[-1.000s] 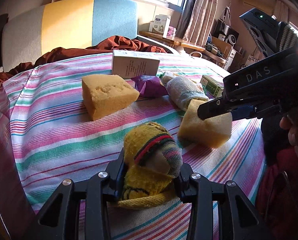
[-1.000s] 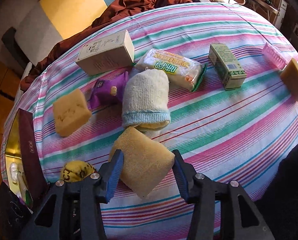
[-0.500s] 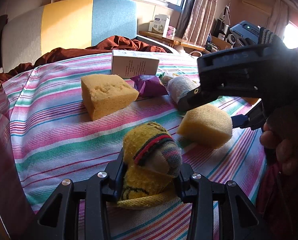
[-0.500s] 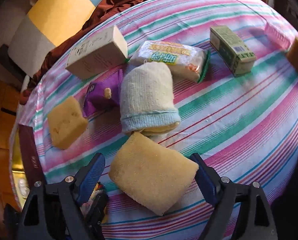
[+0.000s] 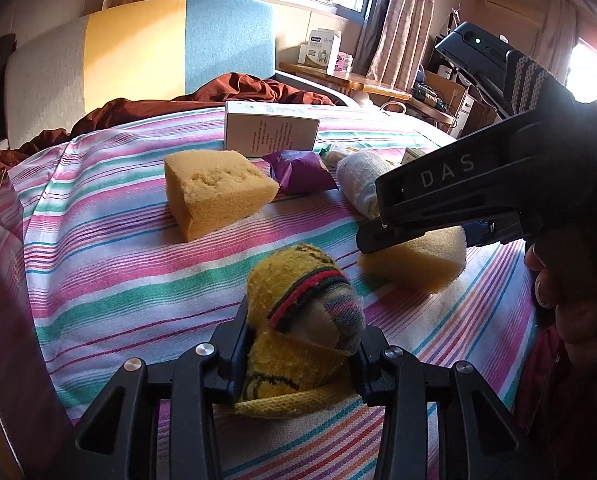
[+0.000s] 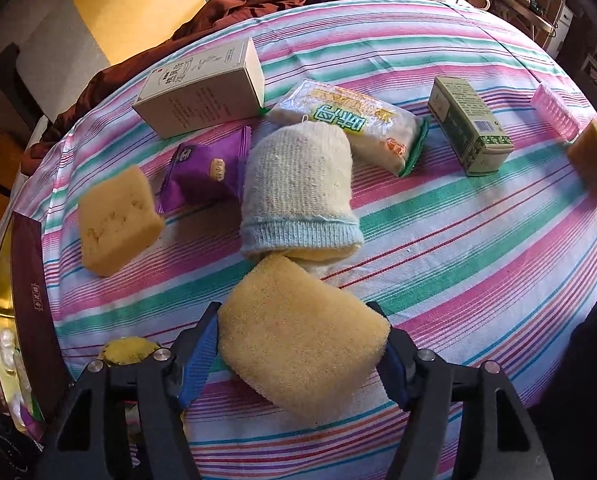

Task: Organize objects
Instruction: 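Hold the yellow sock in the left tool while the right tool grasps a yellow sponge, then carry the sock with the left tool and the sponge with the right tool into the tray, releasing both, then move the left tool to the table and grasp another yellow sponge, then hold the sponge in the left tool while the right tool grasps the green-and-white box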

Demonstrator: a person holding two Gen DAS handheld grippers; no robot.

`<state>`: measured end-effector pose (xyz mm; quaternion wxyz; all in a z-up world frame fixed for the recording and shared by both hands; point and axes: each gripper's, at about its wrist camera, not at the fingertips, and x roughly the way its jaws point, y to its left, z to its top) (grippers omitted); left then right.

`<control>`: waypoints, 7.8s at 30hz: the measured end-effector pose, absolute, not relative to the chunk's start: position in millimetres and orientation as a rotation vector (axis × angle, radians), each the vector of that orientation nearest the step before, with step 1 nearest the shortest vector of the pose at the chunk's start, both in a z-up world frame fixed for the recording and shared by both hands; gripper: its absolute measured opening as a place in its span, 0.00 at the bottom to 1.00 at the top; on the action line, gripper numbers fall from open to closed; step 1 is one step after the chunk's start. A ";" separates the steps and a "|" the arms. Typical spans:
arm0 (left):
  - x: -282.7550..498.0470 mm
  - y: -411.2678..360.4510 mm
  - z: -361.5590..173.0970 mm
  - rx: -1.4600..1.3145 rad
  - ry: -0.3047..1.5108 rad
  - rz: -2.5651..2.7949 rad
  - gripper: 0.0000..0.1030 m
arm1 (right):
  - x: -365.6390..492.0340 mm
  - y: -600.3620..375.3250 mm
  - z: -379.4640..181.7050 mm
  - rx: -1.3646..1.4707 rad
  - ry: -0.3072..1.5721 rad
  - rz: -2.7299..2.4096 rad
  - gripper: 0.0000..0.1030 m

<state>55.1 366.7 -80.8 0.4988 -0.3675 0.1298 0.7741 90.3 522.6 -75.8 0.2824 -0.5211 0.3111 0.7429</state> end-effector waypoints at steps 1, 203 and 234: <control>55.8 366.9 -80.6 -0.887 0.319 1.875 0.40 | 89.6 522.6 -75.6 -1.396 0.829 1.992 0.68; 19.4 386.6 -63.4 -1.125 0.340 1.979 0.58 | 184.1 626.6 -45.3 -0.699 1.398 1.875 0.83; 20.5 400.0 -79.6 -0.949 0.383 2.011 0.64 | 191.9 627.4 -47.1 -0.706 1.294 1.732 0.83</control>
